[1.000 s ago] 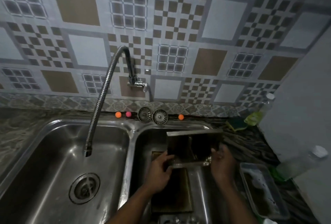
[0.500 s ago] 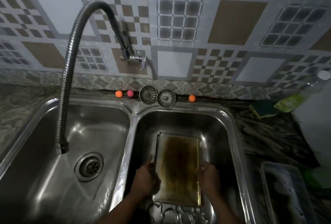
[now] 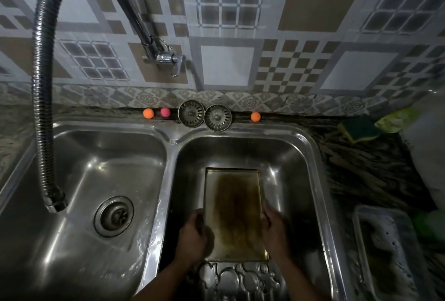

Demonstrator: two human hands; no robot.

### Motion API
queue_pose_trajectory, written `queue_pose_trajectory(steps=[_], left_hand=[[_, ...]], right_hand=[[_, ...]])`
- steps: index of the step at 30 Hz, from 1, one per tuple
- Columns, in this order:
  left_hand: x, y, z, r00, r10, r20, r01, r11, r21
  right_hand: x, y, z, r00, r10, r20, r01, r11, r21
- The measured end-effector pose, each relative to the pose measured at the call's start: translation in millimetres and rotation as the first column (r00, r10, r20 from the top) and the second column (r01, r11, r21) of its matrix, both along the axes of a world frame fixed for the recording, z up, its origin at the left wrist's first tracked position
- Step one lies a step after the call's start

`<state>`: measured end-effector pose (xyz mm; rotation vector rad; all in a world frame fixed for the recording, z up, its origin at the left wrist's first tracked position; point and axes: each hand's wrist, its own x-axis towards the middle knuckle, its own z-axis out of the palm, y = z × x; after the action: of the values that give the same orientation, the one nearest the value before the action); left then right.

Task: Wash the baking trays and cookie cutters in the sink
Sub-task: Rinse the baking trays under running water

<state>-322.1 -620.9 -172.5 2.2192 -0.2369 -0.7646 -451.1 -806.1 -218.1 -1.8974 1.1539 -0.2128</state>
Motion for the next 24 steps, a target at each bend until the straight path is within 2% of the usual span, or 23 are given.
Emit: queue_pose_trajectory(steps=[7, 14, 19, 24], left_hand=[[-3.9, 5.7, -9.5, 0.998, 0.042, 0.043, -0.038, 0.996, -0.079], [-4.8, 5.4, -10.6, 0.995, 0.093, 0.019, -0.09, 0.989, -0.118], [-9.5, 9.3, -8.0, 0.991, 0.084, 0.103, -0.073, 0.992, -0.106], [-12.6, 2.7, -7.9, 0.99, 0.037, 0.137, -0.023, 0.995, -0.097]], right_hand=[[5.4, 1.3, -6.0, 0.995, -0.048, 0.084, 0.058, 0.992, -0.114], [10.2, 6.7, 1.7, 0.989, -0.109, 0.102, 0.116, 0.991, -0.063], [11.8, 20.7, 8.0, 0.97, -0.182, 0.16, 0.199, 0.975, -0.098], [5.8, 25.4, 5.6, 0.968, -0.227, 0.103, 0.24, 0.96, -0.145]])
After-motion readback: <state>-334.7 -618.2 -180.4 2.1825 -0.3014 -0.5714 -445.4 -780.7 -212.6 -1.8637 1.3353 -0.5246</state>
